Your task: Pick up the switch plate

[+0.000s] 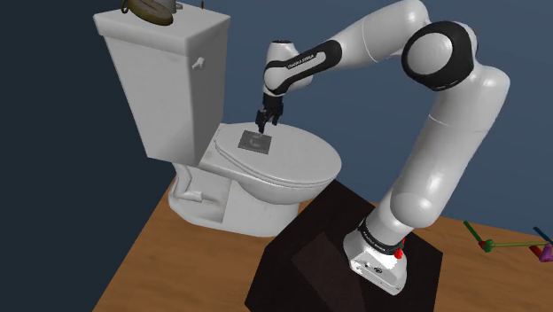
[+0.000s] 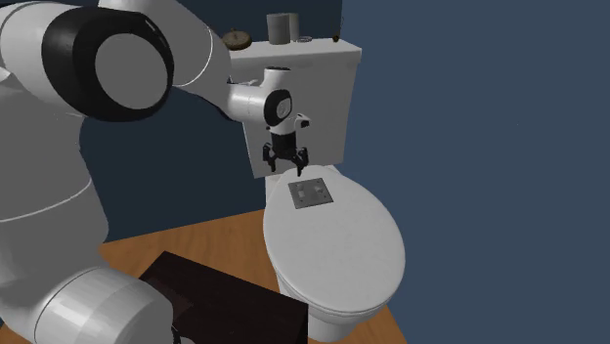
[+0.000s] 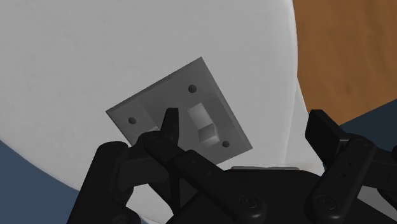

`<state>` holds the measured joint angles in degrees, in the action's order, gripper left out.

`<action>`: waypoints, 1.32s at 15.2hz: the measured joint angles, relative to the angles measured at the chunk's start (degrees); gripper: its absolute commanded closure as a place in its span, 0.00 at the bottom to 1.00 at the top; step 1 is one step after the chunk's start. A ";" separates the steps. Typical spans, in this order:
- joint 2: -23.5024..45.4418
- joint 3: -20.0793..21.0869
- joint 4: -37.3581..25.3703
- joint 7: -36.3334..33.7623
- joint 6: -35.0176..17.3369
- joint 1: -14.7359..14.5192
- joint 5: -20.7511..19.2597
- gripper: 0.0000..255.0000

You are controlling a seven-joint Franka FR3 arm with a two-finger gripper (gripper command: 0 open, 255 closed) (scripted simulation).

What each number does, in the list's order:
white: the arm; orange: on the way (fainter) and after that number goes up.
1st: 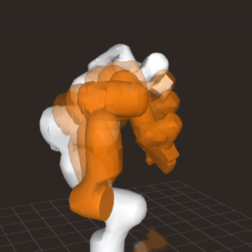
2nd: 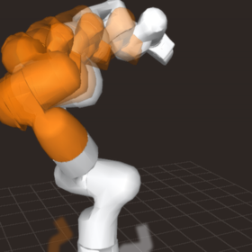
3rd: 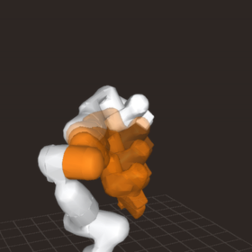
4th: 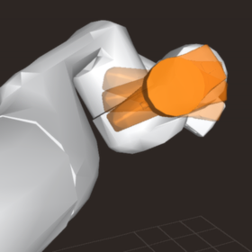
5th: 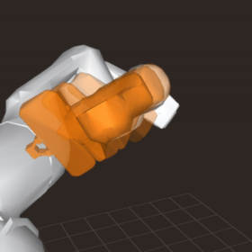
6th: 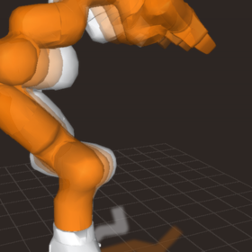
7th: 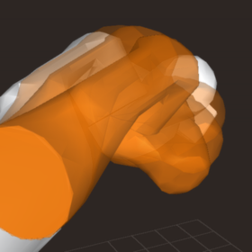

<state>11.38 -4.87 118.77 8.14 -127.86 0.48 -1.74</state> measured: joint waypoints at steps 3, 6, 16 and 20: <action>6.66 0.15 -5.13 -0.45 -1.93 0.03 0.43 0.00; 13.79 0.17 -11.96 -0.41 -2.67 0.45 0.93 0.00; 23.59 0.34 -18.49 -0.36 -6.38 1.12 1.52 0.00; 24.39 0.38 -18.49 -0.35 -7.18 1.16 1.56 1.00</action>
<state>35.77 -4.49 100.29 7.79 -135.05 1.64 -0.18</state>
